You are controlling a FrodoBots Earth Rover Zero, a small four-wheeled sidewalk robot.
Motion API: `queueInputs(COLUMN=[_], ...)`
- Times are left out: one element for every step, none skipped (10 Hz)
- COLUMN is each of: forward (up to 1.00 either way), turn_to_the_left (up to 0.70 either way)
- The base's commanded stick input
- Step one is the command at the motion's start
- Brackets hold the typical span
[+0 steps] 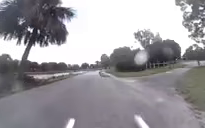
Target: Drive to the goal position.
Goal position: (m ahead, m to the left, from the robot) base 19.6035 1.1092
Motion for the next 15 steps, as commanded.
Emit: queueInputs(forward=[0.85,0.85,0.85,0.85,0.85,0.85,0.85,0.85,0.85,0.85,0.85,0.85,0.85,0.85,0.85], turn_to_the_left=[0.0,0.0,0.0,0.0,0.0,0.0,0.0,0.0,0.0,0.0,0.0,0.0,0.12,0.26,0.34])
